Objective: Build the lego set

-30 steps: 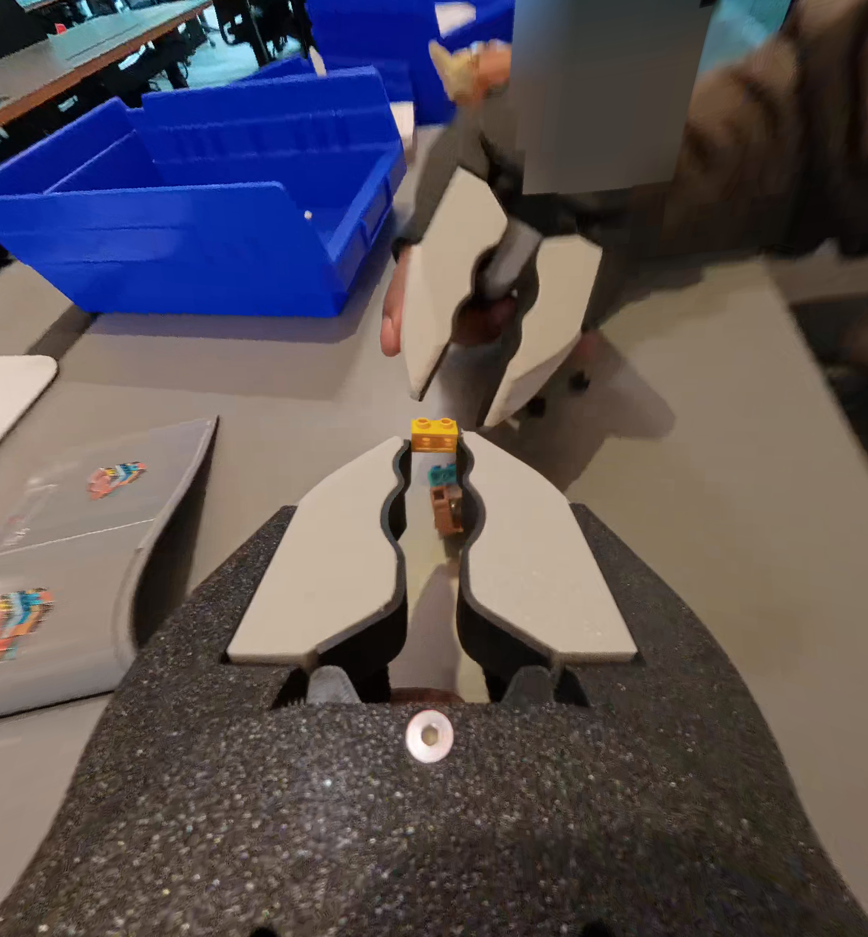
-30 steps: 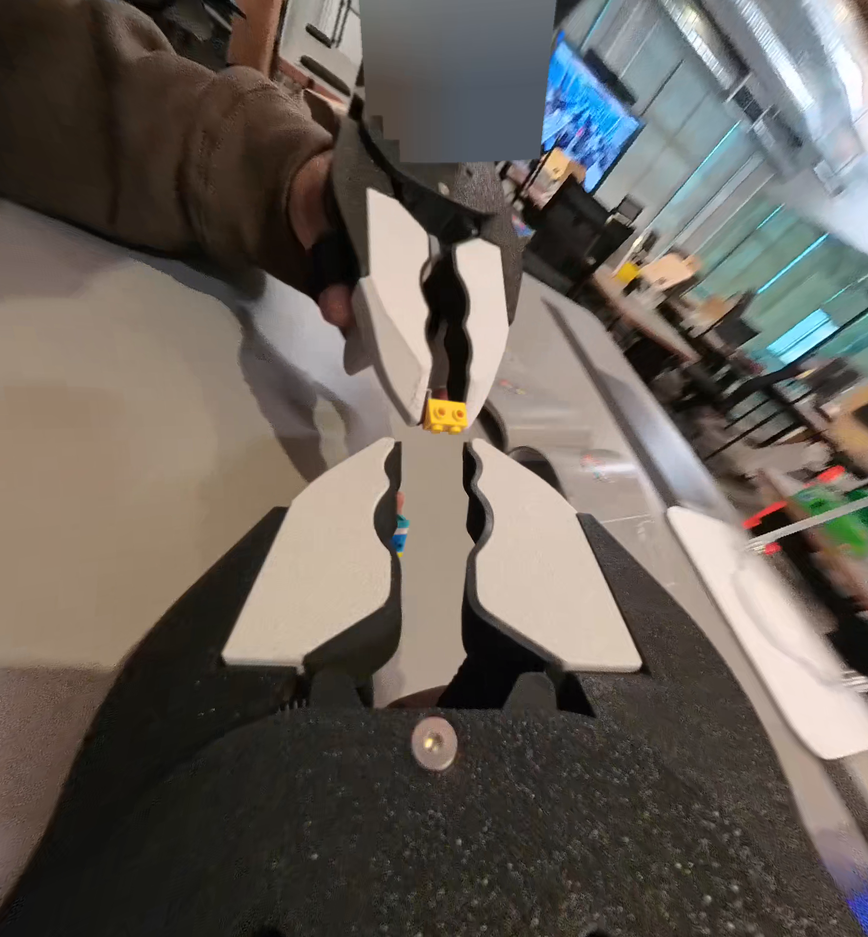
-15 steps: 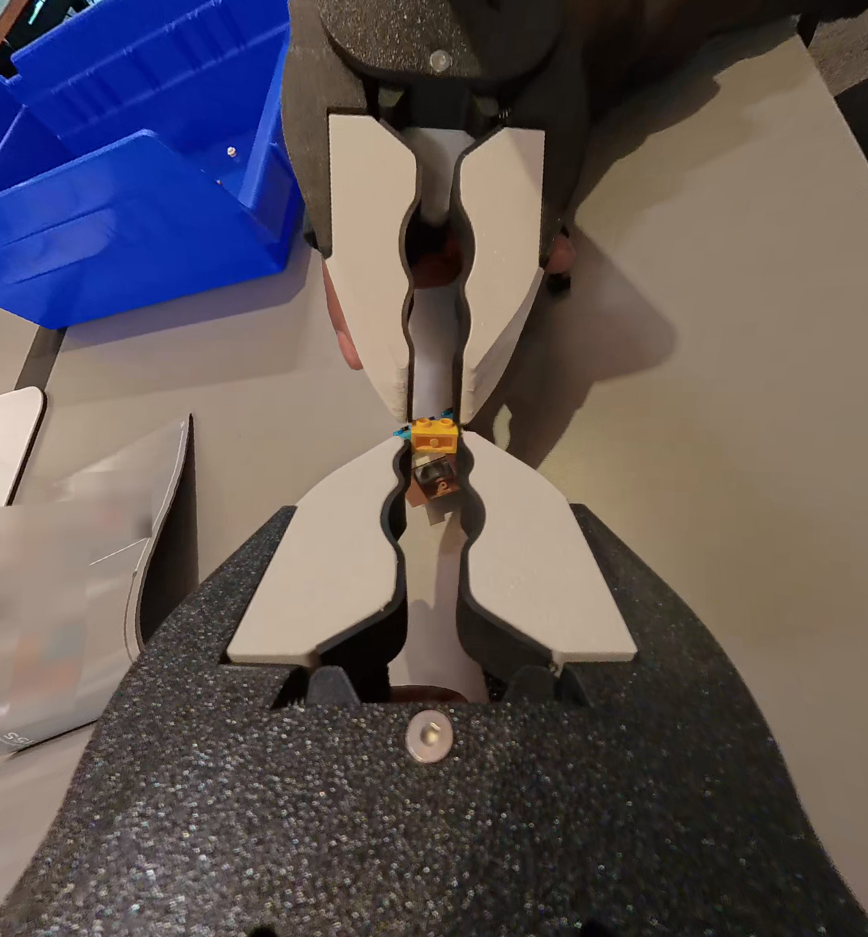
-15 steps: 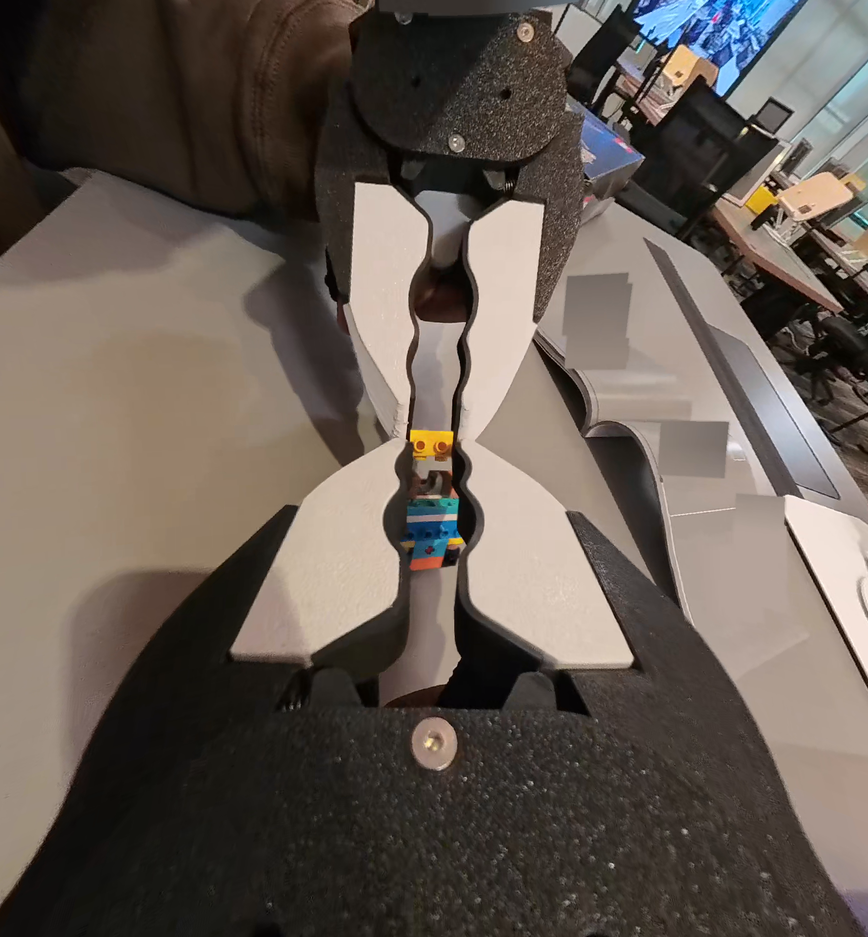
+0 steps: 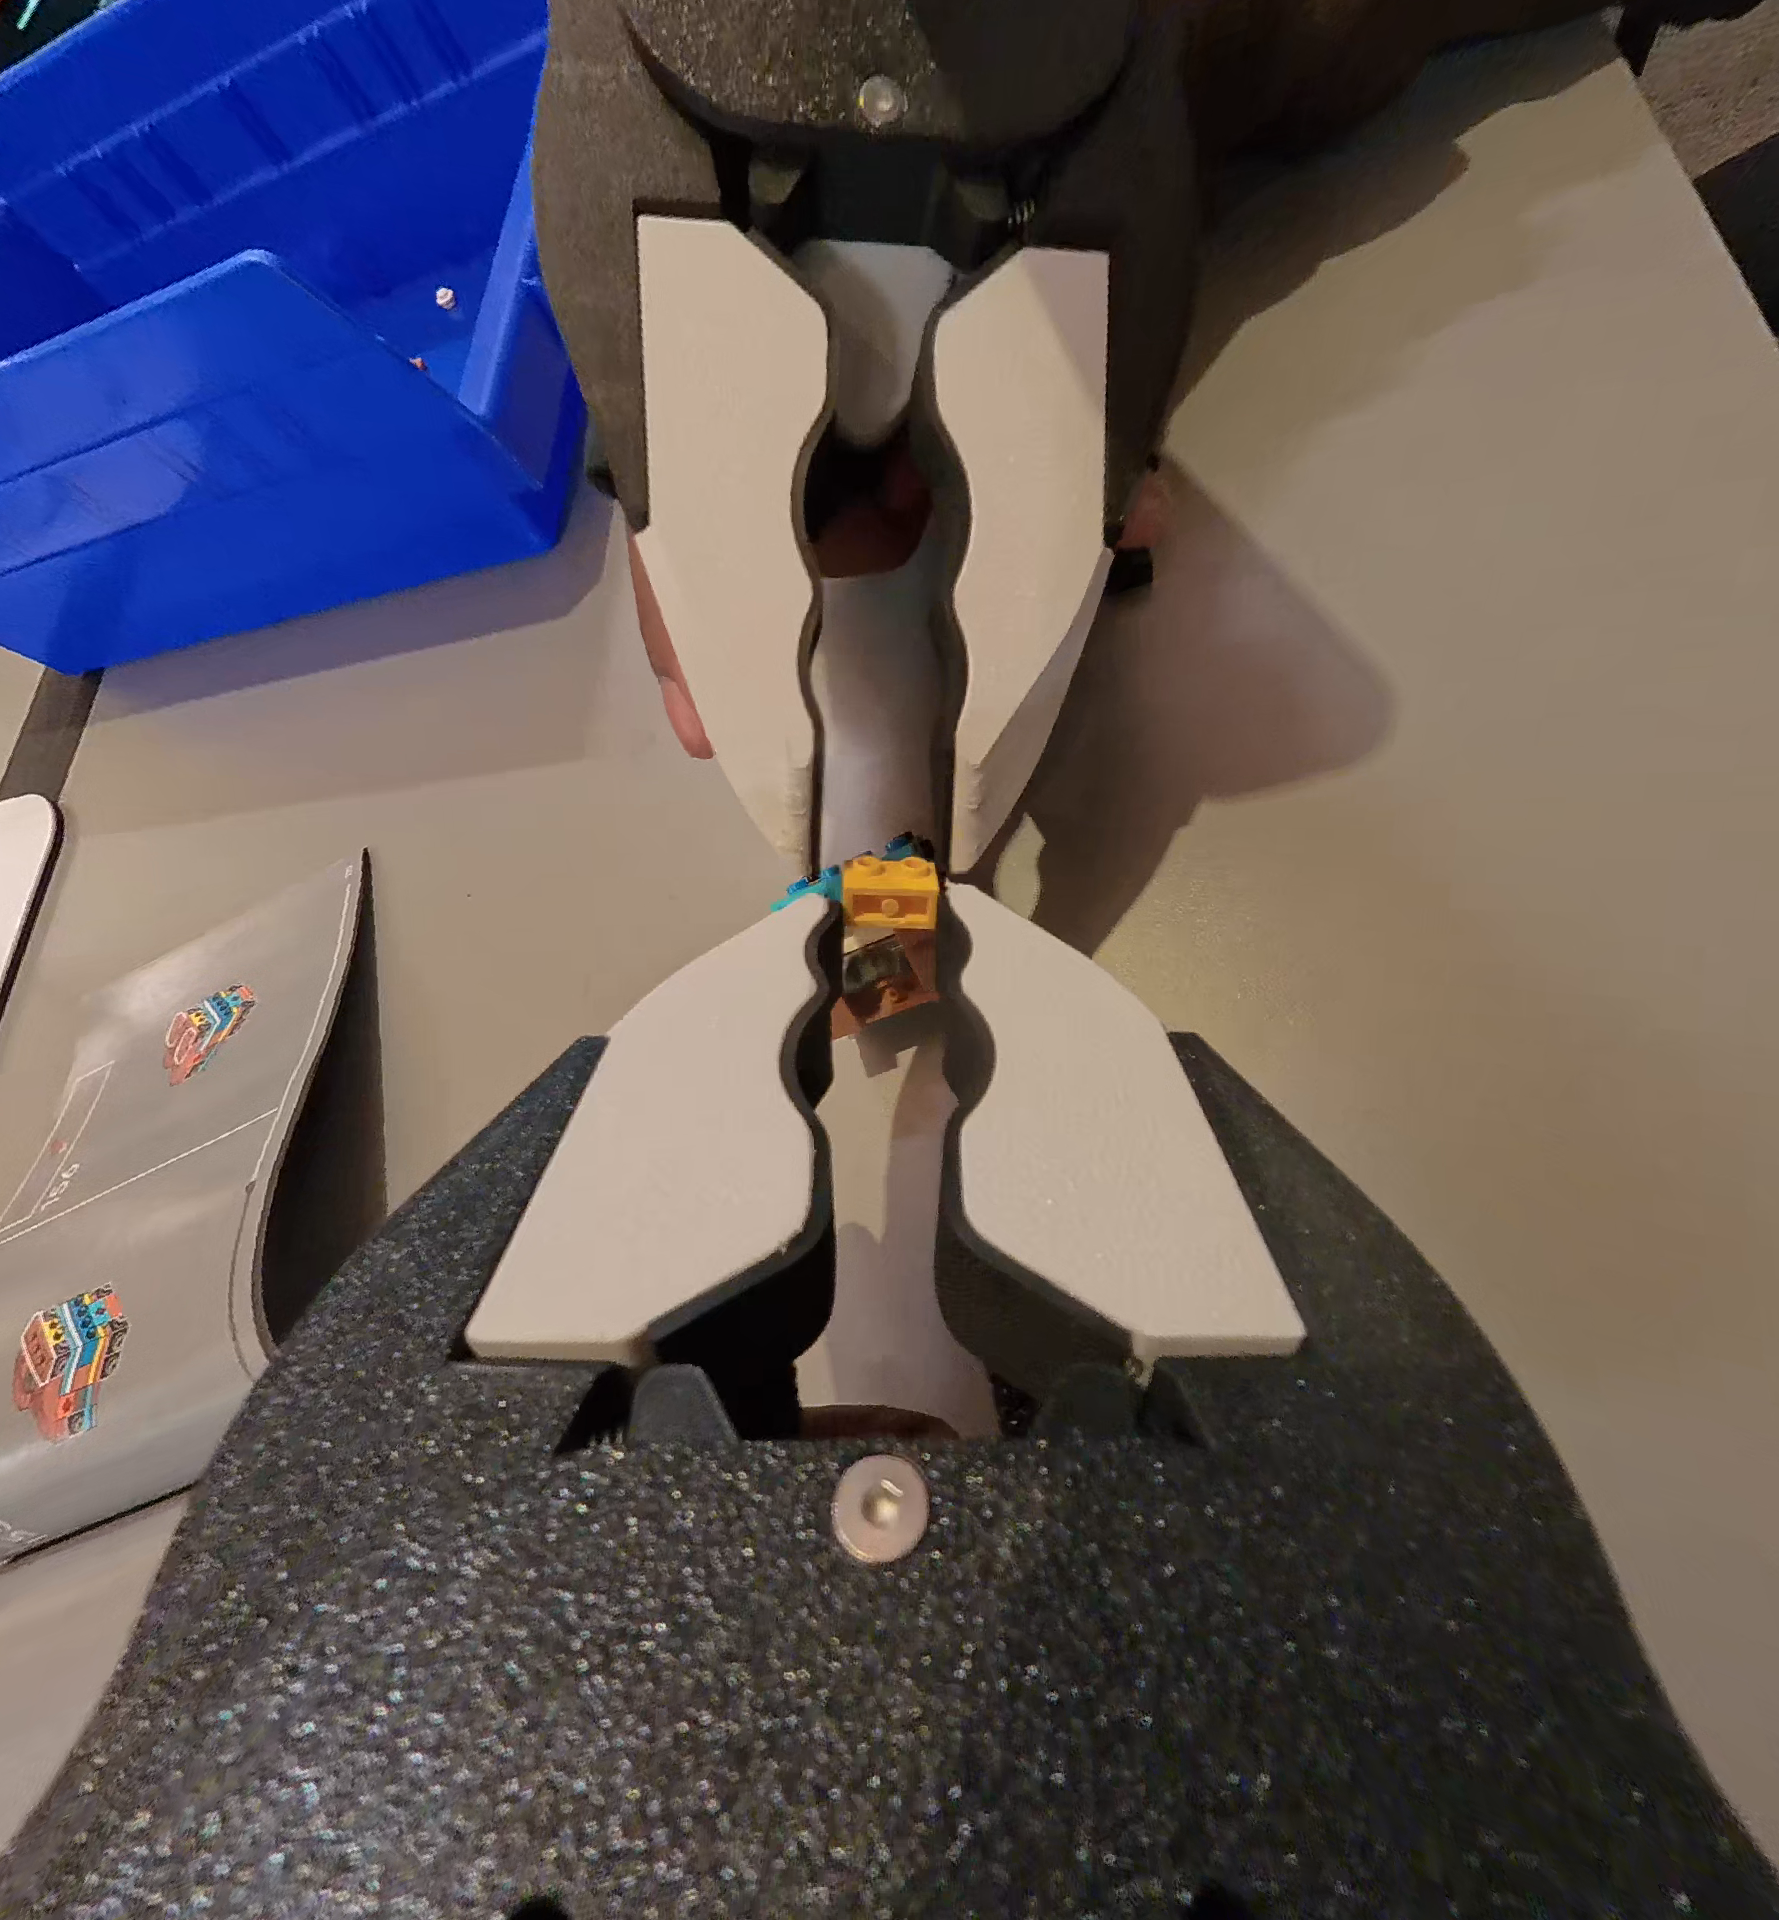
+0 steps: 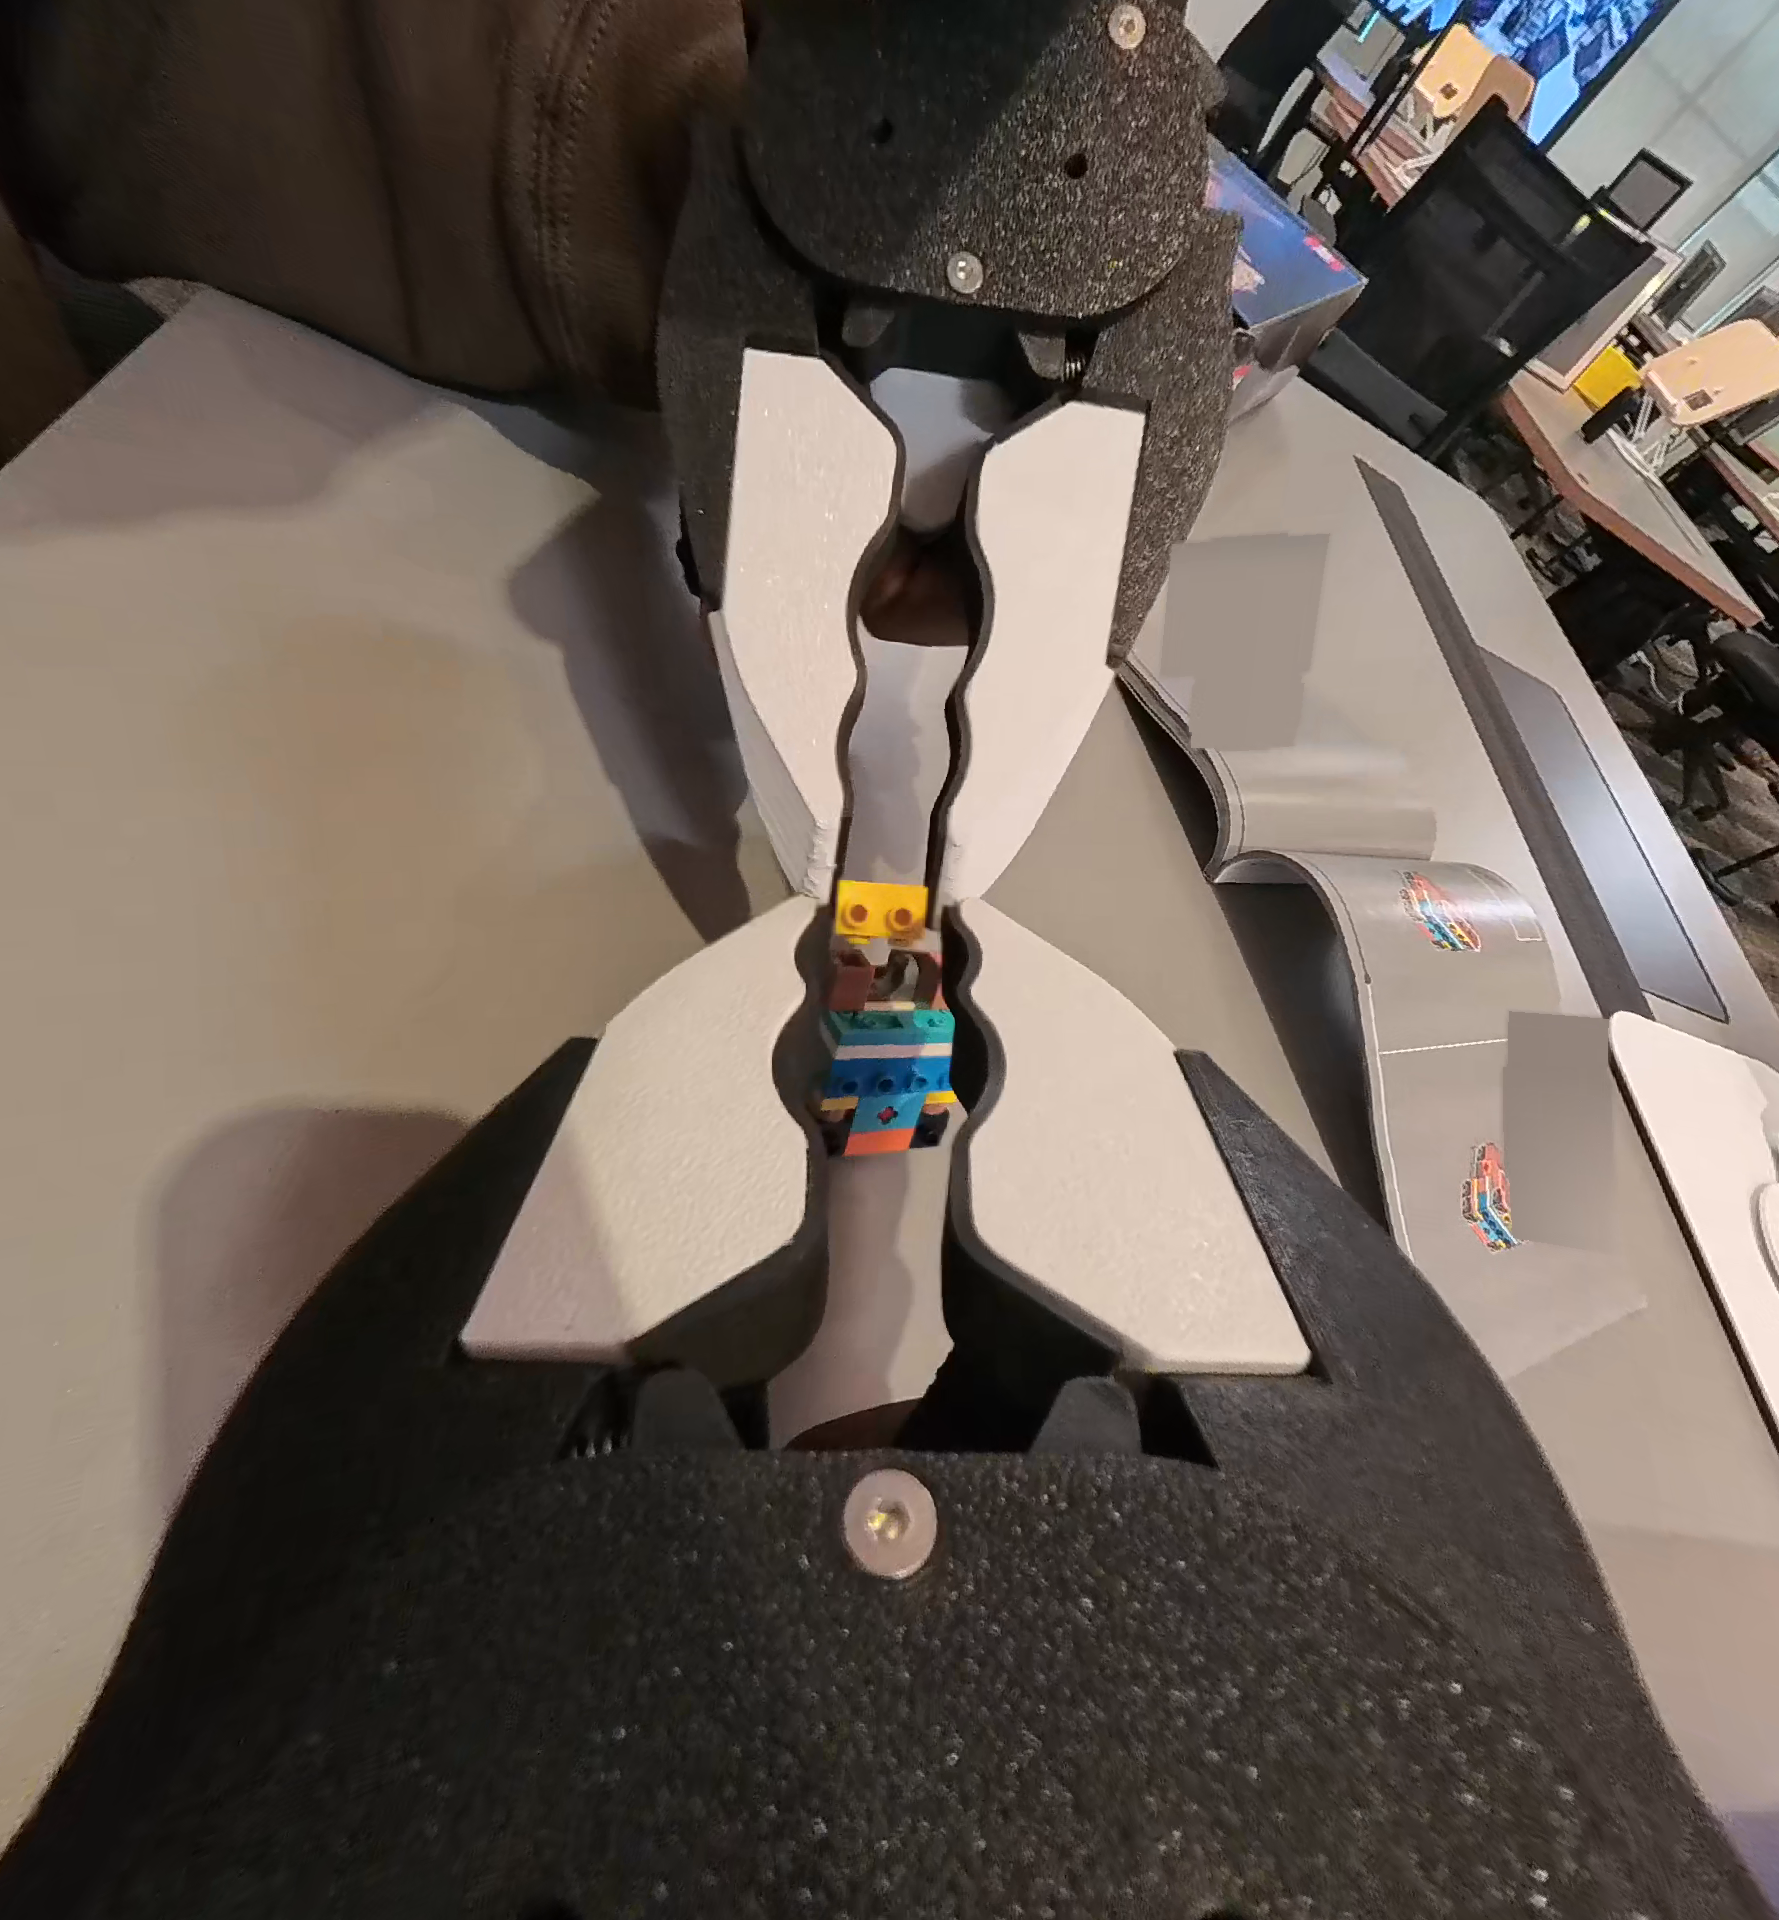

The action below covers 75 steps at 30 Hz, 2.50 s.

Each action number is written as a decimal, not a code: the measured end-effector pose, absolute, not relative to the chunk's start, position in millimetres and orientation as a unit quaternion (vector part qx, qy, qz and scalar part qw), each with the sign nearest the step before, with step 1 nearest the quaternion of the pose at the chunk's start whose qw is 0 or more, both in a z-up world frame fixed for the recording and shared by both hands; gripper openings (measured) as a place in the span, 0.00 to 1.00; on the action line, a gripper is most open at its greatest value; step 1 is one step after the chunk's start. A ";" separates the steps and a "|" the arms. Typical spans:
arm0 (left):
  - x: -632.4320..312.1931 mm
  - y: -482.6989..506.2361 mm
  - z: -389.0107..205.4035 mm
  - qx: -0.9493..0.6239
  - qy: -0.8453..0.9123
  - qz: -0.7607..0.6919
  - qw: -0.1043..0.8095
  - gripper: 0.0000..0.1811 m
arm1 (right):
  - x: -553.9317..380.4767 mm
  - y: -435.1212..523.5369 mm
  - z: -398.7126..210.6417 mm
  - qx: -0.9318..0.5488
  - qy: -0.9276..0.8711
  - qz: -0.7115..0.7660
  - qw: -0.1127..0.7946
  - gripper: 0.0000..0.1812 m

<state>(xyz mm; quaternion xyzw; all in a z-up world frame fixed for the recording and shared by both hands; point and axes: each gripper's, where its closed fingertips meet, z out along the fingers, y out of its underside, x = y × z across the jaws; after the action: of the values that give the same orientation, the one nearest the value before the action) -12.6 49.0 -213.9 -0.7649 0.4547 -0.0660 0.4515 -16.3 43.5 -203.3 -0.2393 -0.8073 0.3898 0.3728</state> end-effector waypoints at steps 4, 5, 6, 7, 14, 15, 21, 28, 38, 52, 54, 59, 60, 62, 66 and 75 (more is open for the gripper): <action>-11.6 48.5 -214.9 -0.765 0.457 -0.066 0.449 0.09 | -16.1 43.3 -203.0 -0.239 -0.807 0.390 0.374 0.11; -11.3 48.4 -215.0 -0.765 0.457 -0.066 0.449 0.09 | -16.0 43.4 -203.3 -0.239 -0.807 0.389 0.373 0.11; -11.0 48.2 -215.1 -0.765 0.457 -0.067 0.449 0.09 | -15.8 43.1 -204.0 -0.239 -0.808 0.389 0.372 0.11; -10.4 48.0 -215.0 -0.764 0.458 -0.069 0.449 0.09 | -15.5 42.7 -204.8 -0.240 -0.810 0.388 0.370 0.10; -8.3 47.8 -210.4 -0.761 0.452 -0.081 0.459 0.09 | -13.8 42.4 -207.4 -0.241 -0.815 0.382 0.363 0.11; -8.3 47.9 -210.9 -0.761 0.451 -0.082 0.459 0.09 | -13.8 42.3 -207.6 -0.240 -0.815 0.381 0.363 0.11; -9.0 50.1 -208.6 -0.766 0.435 -0.093 0.464 0.09 | -15.4 44.6 -207.2 -0.246 -0.813 0.377 0.369 0.09; -13.3 51.9 -201.1 -0.758 0.420 -0.104 0.488 0.13 | -16.1 50.6 -196.8 -0.266 -0.787 0.415 0.371 0.08; -3.3 47.0 -177.8 -0.745 0.333 -0.274 0.509 0.16 | -8.8 49.0 -173.9 -0.250 -0.746 0.486 0.381 0.09; 1.6 47.5 -151.6 -0.678 0.349 -0.246 0.598 0.11 | -3.7 44.6 -158.0 -0.254 -0.706 0.559 0.355 0.09; 2.5 46.1 -151.4 -0.668 0.374 -0.213 0.607 0.11 | -2.9 43.7 -156.0 -0.259 -0.699 0.573 0.341 0.09; 0.7 44.6 -150.3 -0.600 0.475 -0.025 0.643 0.12 | -1.2 42.0 -155.2 -0.277 -0.686 0.603 0.298 0.09; 0.9 44.3 -152.8 -0.588 0.494 0.008 0.640 0.12 | -0.8 41.3 -154.7 -0.278 -0.685 0.608 0.292 0.09; 0.3 45.4 -157.7 -0.572 0.520 0.058 0.632 0.12 | 0.3 39.9 -153.6 -0.281 -0.681 0.617 0.277 0.09; 3.5 44.7 -157.1 -0.541 0.542 0.104 0.635 0.12 | 1.0 36.8 -156.2 -0.288 -0.682 0.622 0.256 0.09; 5.0 46.4 -157.9 -0.503 0.564 0.178 0.630 0.07 | 0.0 35.1 -161.3 -0.297 -0.684 0.621 0.240 0.09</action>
<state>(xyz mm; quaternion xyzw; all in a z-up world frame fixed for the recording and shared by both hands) 5.0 46.4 -157.9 -0.5034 0.5645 0.1777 0.6296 0.0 35.1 -161.3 -0.2971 -0.6842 0.6212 0.2401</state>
